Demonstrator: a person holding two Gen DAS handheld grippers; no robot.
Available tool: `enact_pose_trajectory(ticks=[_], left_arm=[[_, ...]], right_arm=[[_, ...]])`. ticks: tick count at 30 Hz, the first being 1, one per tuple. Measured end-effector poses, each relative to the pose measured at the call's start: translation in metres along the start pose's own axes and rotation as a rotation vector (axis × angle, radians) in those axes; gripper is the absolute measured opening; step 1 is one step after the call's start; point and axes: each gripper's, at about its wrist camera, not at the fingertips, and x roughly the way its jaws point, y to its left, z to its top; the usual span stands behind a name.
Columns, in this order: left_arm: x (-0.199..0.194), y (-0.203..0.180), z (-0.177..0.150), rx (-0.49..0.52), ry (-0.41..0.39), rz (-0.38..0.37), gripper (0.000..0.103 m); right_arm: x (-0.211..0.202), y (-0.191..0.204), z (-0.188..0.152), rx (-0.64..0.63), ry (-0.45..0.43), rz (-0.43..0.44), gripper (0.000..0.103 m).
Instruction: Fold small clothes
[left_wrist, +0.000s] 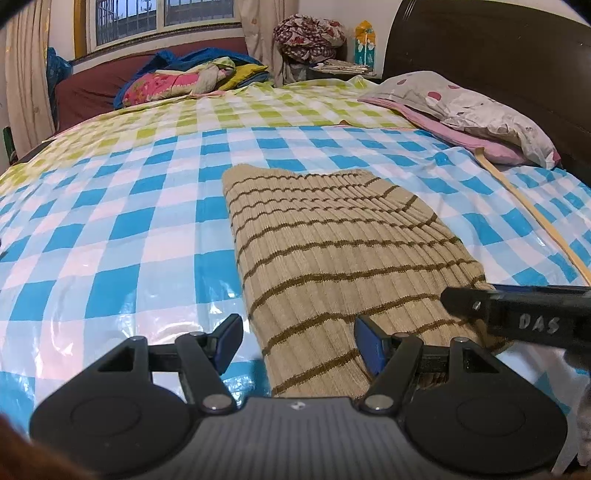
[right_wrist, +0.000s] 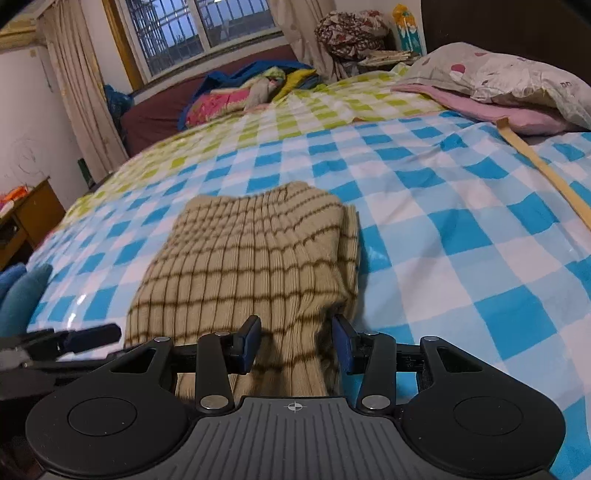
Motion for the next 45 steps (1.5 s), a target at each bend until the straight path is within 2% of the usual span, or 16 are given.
enact_pose_trajectory(ticks=[13,22,28,36,41,45], left_arm=[[-0.006,-0.002,-0.002,0.015,0.007,0.012,0.073],[-0.008,-0.005,-0.004,0.032,0.007,0.038,0.078],[-0.011,-0.005,-0.011,0.051,0.0,0.062,0.085],[-0.012,-0.003,-0.02,0.053,0.01,0.094,0.093],[-0.011,-0.006,-0.024,0.074,0.022,0.14,0.099],[-0.012,-0.004,-0.025,0.069,0.027,0.142,0.1]], right_arm=[[-0.005,0.004,-0.006,-0.017,-0.008,-0.033,0.042],[-0.009,0.005,-0.01,-0.02,-0.015,-0.037,0.042],[-0.012,0.012,-0.015,-0.055,-0.022,-0.06,0.043],[-0.018,0.022,-0.023,-0.099,-0.033,-0.107,0.048],[-0.021,0.024,-0.026,-0.096,-0.034,-0.125,0.054],[-0.024,0.026,-0.028,-0.095,-0.029,-0.137,0.058]])
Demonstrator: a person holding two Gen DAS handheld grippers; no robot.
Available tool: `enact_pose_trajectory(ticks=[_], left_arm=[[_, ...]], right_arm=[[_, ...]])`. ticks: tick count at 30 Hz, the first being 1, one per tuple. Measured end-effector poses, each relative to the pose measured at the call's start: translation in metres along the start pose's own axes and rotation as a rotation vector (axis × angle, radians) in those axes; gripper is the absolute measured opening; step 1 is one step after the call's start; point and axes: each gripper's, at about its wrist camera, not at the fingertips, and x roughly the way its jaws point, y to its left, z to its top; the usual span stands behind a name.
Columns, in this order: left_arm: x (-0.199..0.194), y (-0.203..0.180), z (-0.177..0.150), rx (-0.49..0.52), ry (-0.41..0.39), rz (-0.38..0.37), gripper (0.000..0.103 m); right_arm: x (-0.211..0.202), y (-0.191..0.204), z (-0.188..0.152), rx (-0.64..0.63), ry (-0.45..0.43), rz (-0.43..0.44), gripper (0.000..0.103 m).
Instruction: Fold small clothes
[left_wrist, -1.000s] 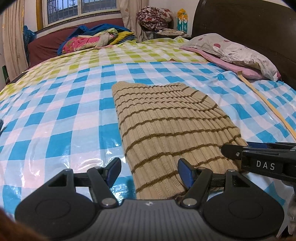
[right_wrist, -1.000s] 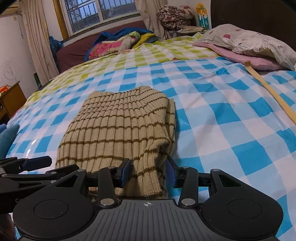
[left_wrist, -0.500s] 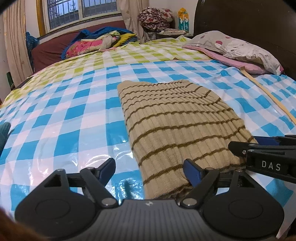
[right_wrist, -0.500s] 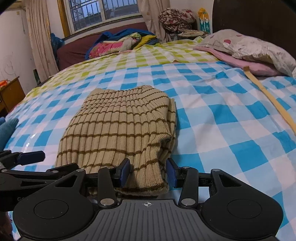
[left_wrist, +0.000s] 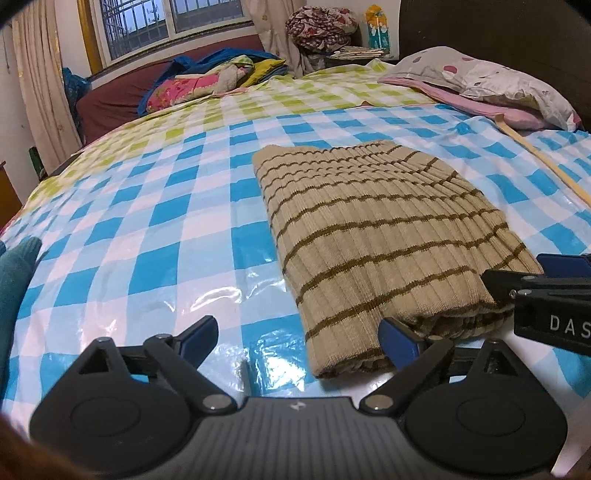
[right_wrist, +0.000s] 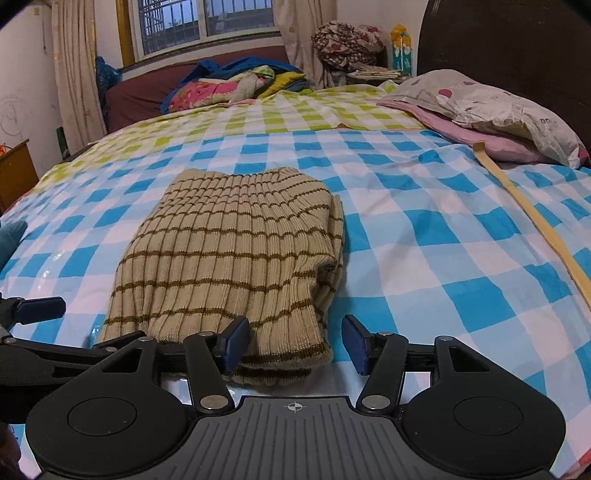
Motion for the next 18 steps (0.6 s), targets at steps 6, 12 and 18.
enact_pose_trajectory(ticks=[6,12,18], left_arm=[[0.001,0.004,-0.003,-0.026,0.017,-0.006,0.103],[0.001,0.005,-0.008,-0.039,0.038,-0.013,0.103],[0.003,0.002,-0.013,-0.032,0.07,0.002,0.103]], right_arm=[[-0.003,0.004,-0.004,-0.004,0.011,-0.014,0.061],[-0.007,0.008,-0.007,-0.009,0.018,-0.021,0.062],[-0.01,0.012,-0.012,-0.015,0.03,-0.015,0.067]])
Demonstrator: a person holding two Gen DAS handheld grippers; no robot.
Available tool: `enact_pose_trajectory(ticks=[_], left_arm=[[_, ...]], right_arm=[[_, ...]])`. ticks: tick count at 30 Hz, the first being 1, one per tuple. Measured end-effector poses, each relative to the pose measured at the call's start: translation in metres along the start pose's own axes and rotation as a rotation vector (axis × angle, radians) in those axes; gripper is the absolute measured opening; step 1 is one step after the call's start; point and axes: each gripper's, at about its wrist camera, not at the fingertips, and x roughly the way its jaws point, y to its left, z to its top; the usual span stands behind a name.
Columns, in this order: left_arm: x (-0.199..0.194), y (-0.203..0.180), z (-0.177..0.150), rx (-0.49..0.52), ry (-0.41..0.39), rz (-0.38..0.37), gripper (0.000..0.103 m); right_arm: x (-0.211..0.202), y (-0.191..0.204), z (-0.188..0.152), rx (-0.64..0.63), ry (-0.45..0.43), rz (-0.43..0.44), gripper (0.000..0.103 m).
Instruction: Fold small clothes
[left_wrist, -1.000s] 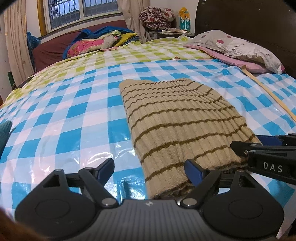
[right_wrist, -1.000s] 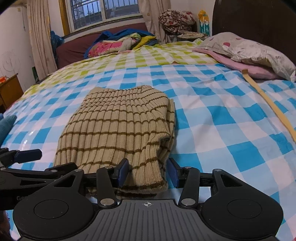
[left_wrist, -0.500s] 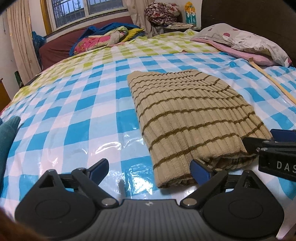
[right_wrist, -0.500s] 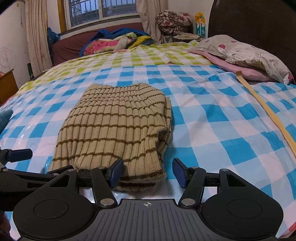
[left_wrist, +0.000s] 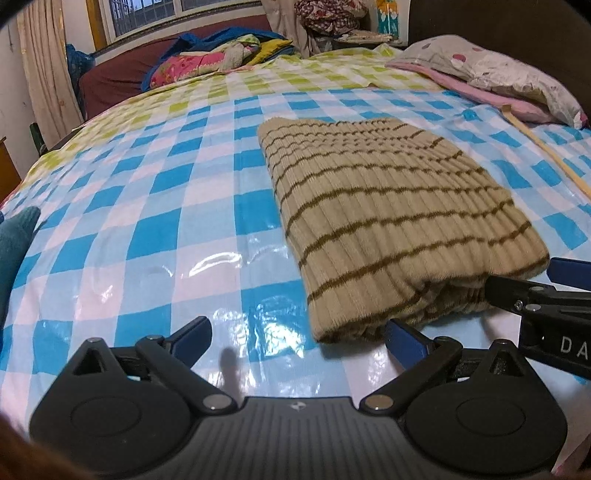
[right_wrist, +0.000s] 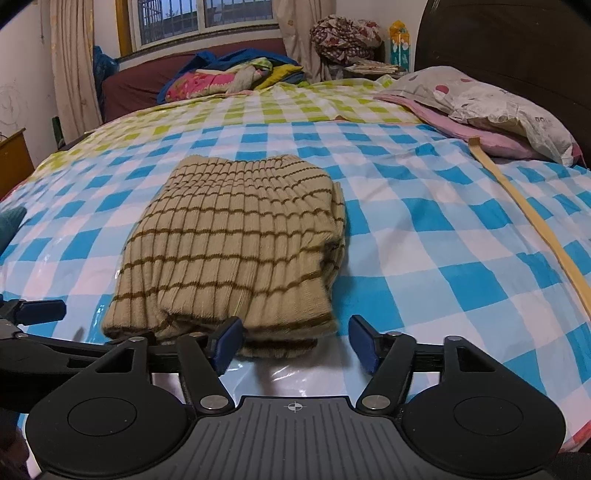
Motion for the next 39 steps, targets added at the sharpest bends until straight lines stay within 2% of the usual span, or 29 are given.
enact_pose_trajectory(ticks=[4,39], left_arm=[[-0.001,-0.003,-0.004,0.018,0.008,0.008,0.103],[-0.003,0.009,-0.008,-0.036,0.007,0.034,0.103]], right_arm=[[-0.002,0.004,-0.003,-0.011,-0.004,0.001,0.067],[0.011,0.007,-0.011,-0.023,0.052,-0.021,0.068]])
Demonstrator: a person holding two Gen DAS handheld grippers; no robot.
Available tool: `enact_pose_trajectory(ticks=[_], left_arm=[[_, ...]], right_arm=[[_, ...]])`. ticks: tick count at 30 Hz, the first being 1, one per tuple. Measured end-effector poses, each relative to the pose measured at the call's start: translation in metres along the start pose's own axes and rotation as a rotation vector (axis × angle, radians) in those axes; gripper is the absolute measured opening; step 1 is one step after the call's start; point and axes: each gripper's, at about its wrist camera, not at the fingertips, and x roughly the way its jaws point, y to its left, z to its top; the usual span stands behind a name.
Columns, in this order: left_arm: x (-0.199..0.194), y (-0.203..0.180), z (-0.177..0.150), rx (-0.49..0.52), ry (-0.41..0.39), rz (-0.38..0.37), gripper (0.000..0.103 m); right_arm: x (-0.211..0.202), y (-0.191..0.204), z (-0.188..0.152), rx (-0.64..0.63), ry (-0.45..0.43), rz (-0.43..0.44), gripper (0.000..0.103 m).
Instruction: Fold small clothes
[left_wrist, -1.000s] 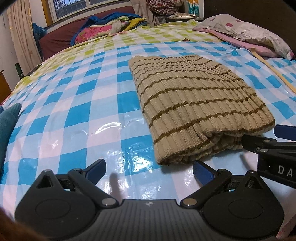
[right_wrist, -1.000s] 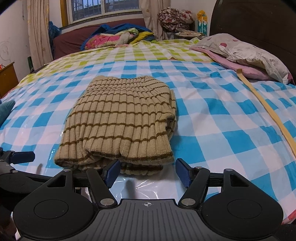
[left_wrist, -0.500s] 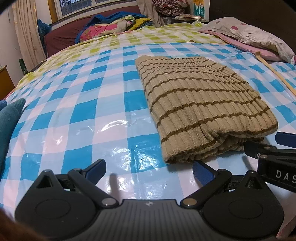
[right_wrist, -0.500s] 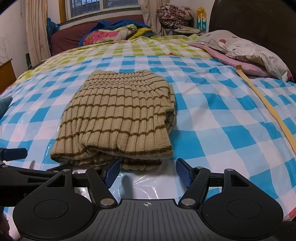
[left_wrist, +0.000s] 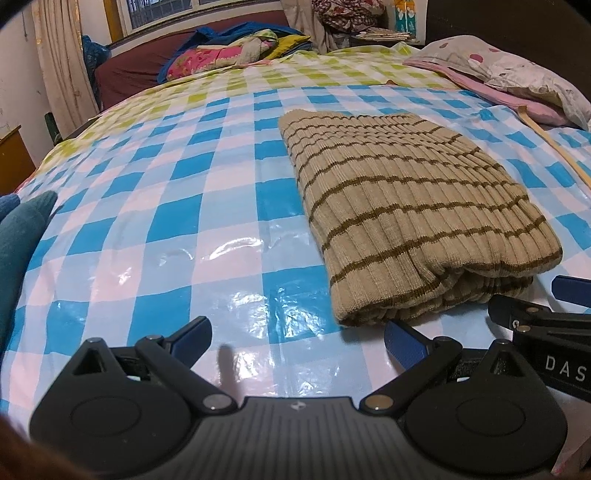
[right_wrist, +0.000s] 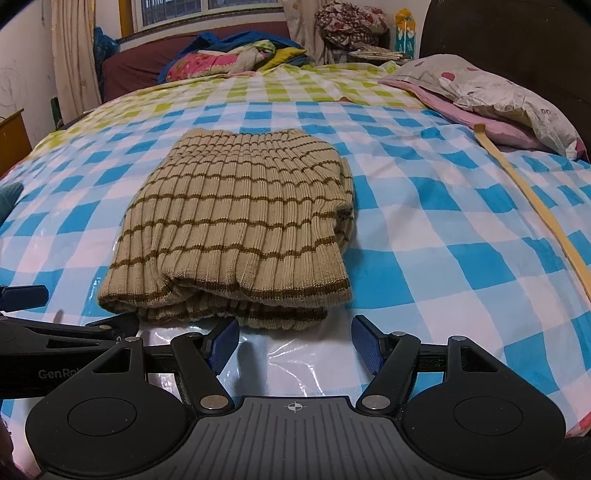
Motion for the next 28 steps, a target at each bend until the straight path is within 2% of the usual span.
enact_pose_trajectory(ticks=[28], left_arm=[[0.0039,-0.0027,-0.0022,0.0,0.026,0.015,0.103]], right_arm=[[0.007,-0.0002,-0.0034,0.001,0.022,-0.004,0.068]])
